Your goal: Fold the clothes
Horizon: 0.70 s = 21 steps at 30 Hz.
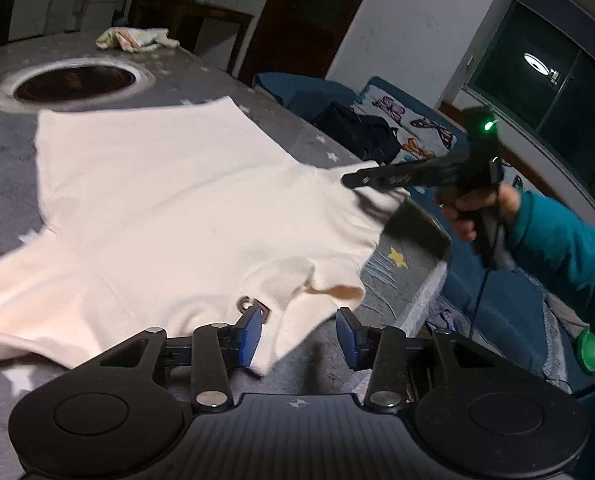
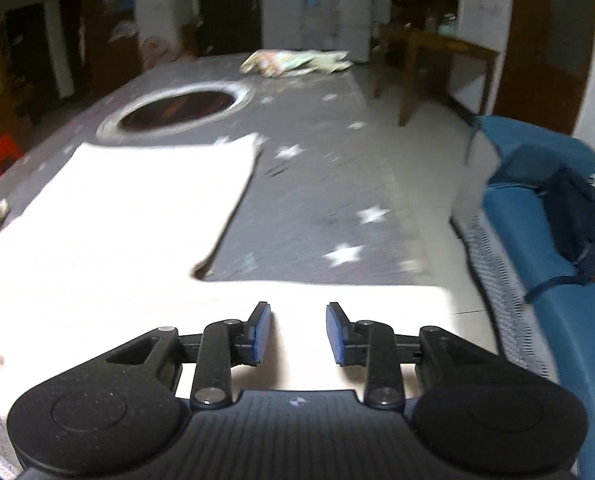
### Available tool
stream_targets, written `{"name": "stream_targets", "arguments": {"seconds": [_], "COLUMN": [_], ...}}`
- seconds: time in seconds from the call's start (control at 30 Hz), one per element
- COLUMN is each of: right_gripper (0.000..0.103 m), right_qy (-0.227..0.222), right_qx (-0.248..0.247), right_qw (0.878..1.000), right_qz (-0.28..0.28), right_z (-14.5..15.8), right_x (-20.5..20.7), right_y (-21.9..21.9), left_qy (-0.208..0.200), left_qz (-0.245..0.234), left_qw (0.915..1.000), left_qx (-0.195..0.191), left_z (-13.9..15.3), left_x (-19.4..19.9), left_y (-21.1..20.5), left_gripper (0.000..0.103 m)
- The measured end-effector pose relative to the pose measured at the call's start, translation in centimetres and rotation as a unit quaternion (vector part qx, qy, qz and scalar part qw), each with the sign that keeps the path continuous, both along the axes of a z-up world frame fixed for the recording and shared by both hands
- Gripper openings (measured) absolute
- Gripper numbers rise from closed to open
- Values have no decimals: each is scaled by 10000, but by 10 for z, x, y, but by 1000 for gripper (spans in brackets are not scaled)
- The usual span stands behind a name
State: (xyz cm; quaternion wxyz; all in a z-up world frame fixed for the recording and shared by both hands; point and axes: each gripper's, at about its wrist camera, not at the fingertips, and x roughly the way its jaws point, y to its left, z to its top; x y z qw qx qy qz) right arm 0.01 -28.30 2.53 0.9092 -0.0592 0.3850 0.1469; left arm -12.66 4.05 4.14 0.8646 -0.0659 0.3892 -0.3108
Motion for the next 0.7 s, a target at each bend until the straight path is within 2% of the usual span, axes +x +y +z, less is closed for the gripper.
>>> {"name": "stream_targets", "arguments": {"seconds": [0.17,0.27,0.37,0.57,0.7], "right_gripper": [37,38,38,40,41], "right_qy": [-90,-235,-277,-199,-132], "right_qx": [-65,-180,-88,-79,-108], "right_qw": [9999,9994,9985,9939,9926], "right_qz": [85,197,456,1083,1203], "right_z": [3,6,11,13,9], "right_x": [6,5,1,12,32], "right_y": [15,23,36,72,90], "left_qy": [-374,-410,-403,-354,-190], "left_qz": [577,1066,1406,1467,1540], "left_qw": [9976,9934,9892,9885,9879], "left_qx": [-88,-86,51,76,83], "left_z": [19,21,17,6,-8], "left_x": [3,17,30,58,71], "left_y": [29,46,58,55,53], "left_gripper": [47,47,47,45,41]}}
